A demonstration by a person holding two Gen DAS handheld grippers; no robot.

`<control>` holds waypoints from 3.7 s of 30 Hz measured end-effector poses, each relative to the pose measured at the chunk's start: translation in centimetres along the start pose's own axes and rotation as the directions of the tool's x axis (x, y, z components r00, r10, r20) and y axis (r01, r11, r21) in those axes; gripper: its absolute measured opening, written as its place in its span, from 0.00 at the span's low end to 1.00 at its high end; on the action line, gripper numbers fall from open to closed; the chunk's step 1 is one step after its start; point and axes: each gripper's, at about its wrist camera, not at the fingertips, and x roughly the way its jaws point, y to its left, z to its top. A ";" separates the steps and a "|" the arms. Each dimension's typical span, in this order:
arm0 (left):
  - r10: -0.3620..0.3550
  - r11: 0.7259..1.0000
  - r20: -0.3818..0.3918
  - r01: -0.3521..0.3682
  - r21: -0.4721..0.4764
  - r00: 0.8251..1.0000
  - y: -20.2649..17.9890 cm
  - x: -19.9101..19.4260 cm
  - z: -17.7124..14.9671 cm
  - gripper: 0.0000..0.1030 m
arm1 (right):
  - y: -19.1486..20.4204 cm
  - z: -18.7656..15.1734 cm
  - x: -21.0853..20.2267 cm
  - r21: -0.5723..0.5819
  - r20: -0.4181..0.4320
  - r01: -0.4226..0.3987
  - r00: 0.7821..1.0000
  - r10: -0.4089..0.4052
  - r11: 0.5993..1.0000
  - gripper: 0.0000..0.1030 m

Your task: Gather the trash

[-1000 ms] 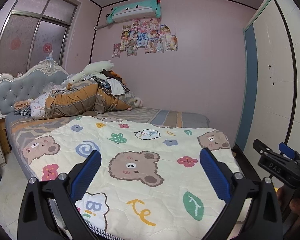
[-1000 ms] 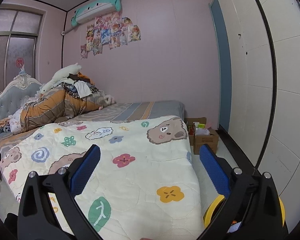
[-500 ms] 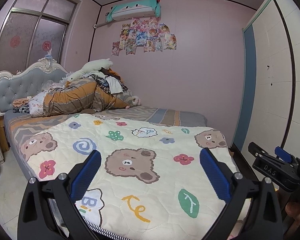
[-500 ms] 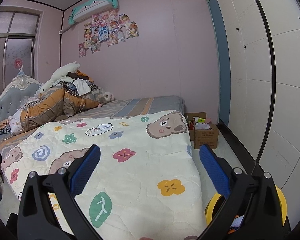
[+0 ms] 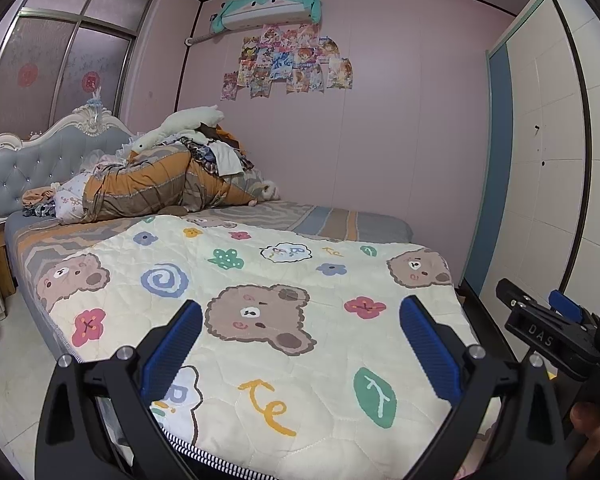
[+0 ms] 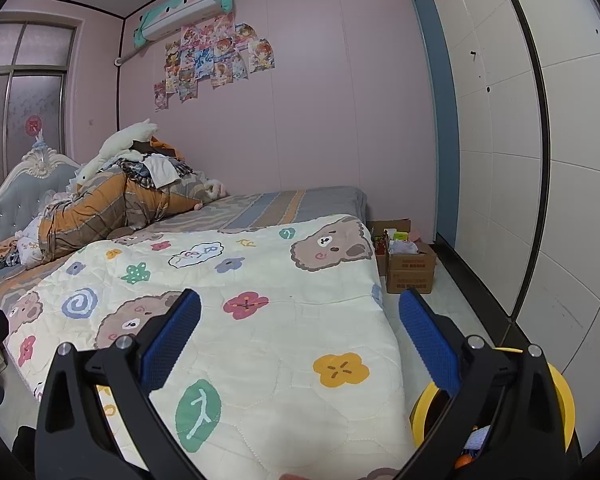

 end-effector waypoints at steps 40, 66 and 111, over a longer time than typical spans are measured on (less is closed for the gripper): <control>-0.014 1.000 -0.039 0.013 -0.002 0.999 0.1 0.8 -0.9 0.92 | 0.2 -0.6 1.1 0.018 -0.036 0.005 0.999 -0.005 1.000 0.92; -0.027 1.000 -0.055 0.028 0.001 0.998 0.2 1.2 -1.1 0.92 | 0.4 -1.2 1.5 0.032 -0.065 0.010 0.998 -0.008 0.999 0.92; -0.014 1.000 -0.067 0.015 0.024 0.998 0.6 1.8 -1.1 0.93 | 0.8 -1.9 2.0 0.040 -0.094 0.006 0.996 -0.002 0.999 0.92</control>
